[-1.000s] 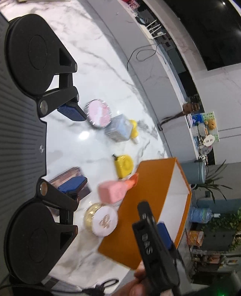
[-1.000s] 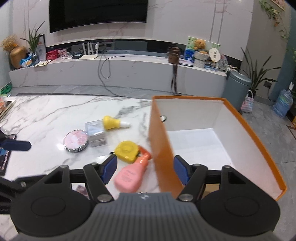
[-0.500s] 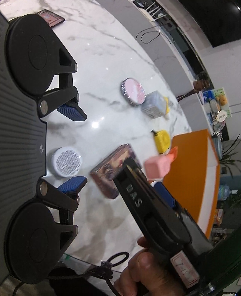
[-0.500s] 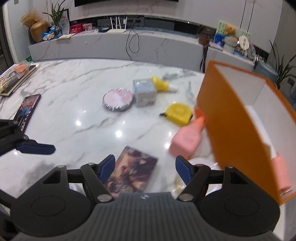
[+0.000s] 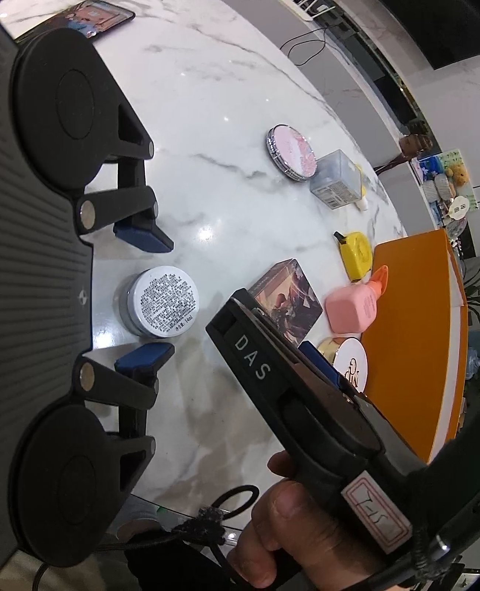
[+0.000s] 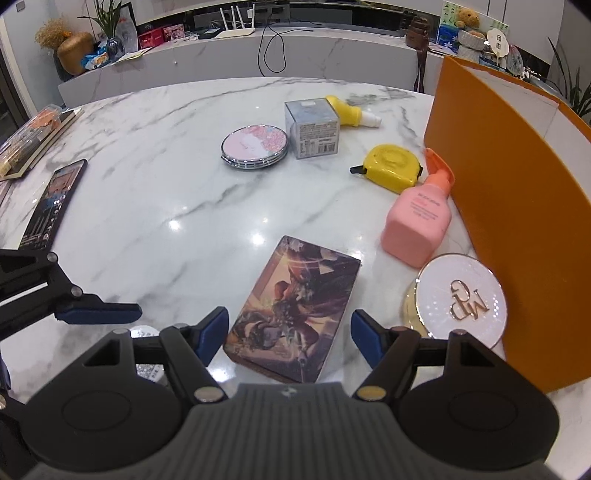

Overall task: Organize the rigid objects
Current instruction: 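Grasp the white round tin with the left tool while the right tool grasps the illustrated card box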

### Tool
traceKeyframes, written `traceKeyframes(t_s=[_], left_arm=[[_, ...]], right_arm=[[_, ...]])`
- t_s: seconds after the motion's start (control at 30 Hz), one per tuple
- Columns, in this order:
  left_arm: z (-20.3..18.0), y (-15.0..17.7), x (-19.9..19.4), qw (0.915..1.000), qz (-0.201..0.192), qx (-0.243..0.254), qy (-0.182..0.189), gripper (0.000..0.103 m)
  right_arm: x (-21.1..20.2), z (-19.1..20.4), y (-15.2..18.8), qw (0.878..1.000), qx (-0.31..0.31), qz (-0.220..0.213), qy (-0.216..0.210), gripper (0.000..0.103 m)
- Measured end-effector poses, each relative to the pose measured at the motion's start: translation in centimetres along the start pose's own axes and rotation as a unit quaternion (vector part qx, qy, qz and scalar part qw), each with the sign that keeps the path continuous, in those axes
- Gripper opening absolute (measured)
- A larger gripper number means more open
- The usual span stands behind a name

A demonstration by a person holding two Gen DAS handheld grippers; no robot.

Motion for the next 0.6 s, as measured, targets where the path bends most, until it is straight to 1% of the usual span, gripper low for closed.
traceKeyframes(t_s=[0.07, 0.2, 0.27, 0.43, 0.53, 0.6], left_arm=[[0.0, 0.0, 0.1, 1.0, 0.003, 0.0, 0.007, 0.055], [-0.1, 0.1, 0.4, 0.9999, 0.009, 0.006, 0.01, 0.052], [-0.2, 0.0, 0.5, 0.9998, 0.009, 0.009, 0.013, 0.048], [0.0, 0.0, 0.4, 0.9998, 0.009, 0.007, 0.017, 0.047], [0.2, -0.3, -0.2, 0.9999, 0.001, 0.013, 0.011, 0.047], [0.7, -0.5, -0.8, 0.9999, -0.007, 0.002, 0.011, 0.047]], right_arm=[[0.3, 0.0, -0.1, 1.0, 0.001, 0.003, -0.003, 0.069], [0.5, 0.2, -0.4, 1.0, -0.004, 0.004, 0.0, 0.068], [0.5, 0.2, -0.6, 1.0, -0.004, 0.004, -0.002, 0.067], [0.6, 0.2, -0.6, 1.0, -0.01, 0.006, -0.001, 0.066], [0.5, 0.2, -0.7, 1.0, -0.01, 0.008, -0.002, 0.065], [0.4, 0.1, -0.7, 1.0, -0.01, 0.007, 0.0, 0.062]])
Point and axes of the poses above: each gripper's, at about its wrist camera, not at the fingertips, and x roughly the way its jaws point, z to its left, y to its underside, the point moved 2 cm from there along x, roughly the way its jaws point, and after that the axes turned 15 degrees about z, right-handed, at the moved point
